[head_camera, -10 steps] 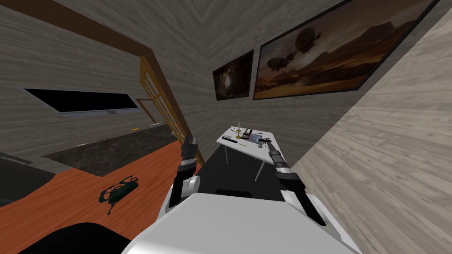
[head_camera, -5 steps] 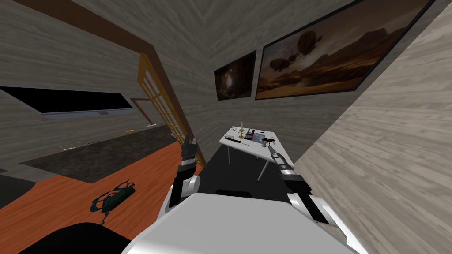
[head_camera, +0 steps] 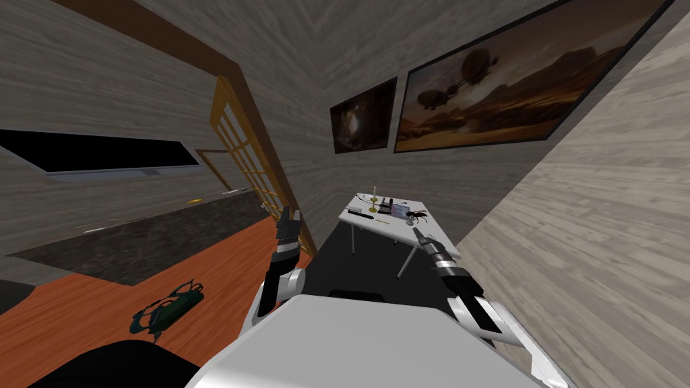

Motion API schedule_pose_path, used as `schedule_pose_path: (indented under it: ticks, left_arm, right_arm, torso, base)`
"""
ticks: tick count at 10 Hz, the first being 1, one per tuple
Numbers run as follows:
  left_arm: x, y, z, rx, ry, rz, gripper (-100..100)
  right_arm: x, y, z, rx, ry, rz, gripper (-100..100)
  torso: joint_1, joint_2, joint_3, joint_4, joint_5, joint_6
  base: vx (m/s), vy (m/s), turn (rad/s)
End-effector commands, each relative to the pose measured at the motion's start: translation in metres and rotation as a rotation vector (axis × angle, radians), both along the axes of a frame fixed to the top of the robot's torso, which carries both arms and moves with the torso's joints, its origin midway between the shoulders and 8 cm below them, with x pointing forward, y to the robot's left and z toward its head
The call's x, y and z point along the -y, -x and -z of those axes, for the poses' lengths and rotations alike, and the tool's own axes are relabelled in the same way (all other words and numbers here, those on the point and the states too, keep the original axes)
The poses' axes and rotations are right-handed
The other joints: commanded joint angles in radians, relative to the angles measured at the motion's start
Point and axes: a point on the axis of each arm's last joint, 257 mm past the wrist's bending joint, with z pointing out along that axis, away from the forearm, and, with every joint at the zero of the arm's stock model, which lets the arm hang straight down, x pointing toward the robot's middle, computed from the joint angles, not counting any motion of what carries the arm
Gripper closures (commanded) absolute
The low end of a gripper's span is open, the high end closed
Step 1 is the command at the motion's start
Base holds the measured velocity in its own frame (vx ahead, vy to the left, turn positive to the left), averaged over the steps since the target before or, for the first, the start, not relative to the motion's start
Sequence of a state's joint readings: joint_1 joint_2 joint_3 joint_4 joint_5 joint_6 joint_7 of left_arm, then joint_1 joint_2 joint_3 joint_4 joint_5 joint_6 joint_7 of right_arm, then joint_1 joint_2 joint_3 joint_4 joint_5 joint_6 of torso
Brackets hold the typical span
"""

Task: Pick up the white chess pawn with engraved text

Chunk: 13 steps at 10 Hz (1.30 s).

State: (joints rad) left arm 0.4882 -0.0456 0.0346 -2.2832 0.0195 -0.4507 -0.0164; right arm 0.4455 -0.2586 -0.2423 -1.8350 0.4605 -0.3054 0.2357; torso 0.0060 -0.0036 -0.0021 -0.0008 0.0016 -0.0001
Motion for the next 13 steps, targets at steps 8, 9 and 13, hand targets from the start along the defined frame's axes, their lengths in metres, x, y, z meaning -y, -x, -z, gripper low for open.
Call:
schedule_pose_path:
  ticks: [8, 9, 13]
  left_arm:
    - [0.0, 0.0, 0.0, 0.0, 0.0, 0.0, 0]
    - [0.0, 0.0, 0.0, 0.0, 0.0, 0.0, 0]
    - [0.0, 0.0, 0.0, 0.0, 0.0, 0.0, 0]
  right_arm:
    - [0.08, 0.01, 0.07, -0.239, 0.29, 0.141, -100]
    - [0.09, 0.012, 0.077, -0.27, 0.322, 0.155, -100]
    - [0.129, 0.019, 0.103, -0.383, 0.437, 0.206, -100]
  torso:
    - [-0.006, -0.001, -0.001, 0.0, -0.001, 0.0]
    - [-0.006, -0.002, -0.001, 0.0, -0.001, 0.0]
    - [-0.008, -0.004, -0.002, -0.001, -0.002, 0.0]
  base:
    - [0.048, 0.037, 0.033]
    - [0.075, 0.009, 0.08]
    - [0.088, -0.02, 0.079]
